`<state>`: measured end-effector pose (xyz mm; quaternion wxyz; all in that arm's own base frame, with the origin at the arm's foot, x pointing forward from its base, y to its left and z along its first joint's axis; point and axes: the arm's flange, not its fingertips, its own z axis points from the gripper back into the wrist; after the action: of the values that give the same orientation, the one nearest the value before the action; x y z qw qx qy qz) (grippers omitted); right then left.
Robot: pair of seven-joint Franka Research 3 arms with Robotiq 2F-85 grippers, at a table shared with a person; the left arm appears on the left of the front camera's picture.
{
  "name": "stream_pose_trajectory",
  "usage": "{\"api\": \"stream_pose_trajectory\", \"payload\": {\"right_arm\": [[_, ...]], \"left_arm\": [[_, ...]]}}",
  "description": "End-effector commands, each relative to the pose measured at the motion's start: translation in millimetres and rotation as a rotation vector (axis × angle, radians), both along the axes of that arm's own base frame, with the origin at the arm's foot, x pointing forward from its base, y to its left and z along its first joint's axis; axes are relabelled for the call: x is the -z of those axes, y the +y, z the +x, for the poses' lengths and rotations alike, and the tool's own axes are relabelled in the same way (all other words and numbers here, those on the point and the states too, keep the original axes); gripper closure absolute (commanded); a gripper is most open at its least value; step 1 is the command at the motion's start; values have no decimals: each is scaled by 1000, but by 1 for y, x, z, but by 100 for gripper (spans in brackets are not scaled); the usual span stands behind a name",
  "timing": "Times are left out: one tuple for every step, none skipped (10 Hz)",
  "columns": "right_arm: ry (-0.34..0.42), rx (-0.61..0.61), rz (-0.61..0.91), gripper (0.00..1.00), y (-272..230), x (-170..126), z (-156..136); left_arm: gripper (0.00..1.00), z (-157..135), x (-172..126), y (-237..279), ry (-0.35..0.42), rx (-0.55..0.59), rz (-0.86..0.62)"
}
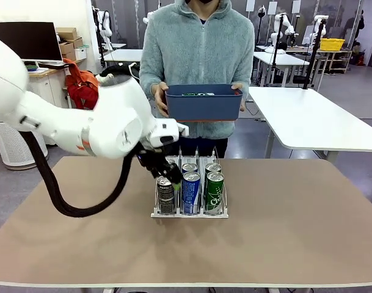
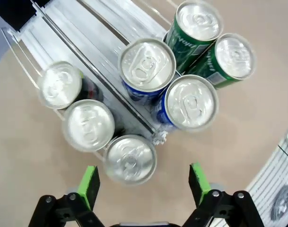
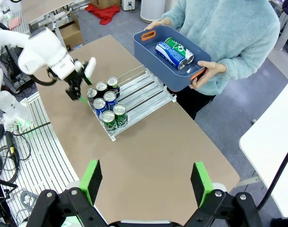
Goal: Fill the beverage cans into the dispenser.
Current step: Pick up the Sprite handed by the human.
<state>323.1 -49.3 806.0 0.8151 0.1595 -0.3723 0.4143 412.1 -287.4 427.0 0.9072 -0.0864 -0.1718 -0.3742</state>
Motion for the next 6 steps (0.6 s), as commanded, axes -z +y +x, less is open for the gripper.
{"api": "stream_pose_trajectory", "payload": {"right_arm": [[3, -3, -2, 0, 1, 2, -1], [3, -3, -2, 0, 1, 2, -1], [3, -3, -2, 0, 1, 2, -1], [3, -3, -2, 0, 1, 2, -1], [3, -3, -2, 0, 1, 2, -1], [3, -3, -2, 0, 1, 2, -1]], "left_arm": [[0, -3, -68, 48, 39, 95, -9], [0, 1, -95, 65, 32, 154, -13], [0, 5, -126, 91, 16, 224, -45], [0, 5, -160, 117, -37, 279, -87], [0, -4, -193, 132, -84, 317, -128], [0, -18, -223, 144, -140, 332, -163]]}}
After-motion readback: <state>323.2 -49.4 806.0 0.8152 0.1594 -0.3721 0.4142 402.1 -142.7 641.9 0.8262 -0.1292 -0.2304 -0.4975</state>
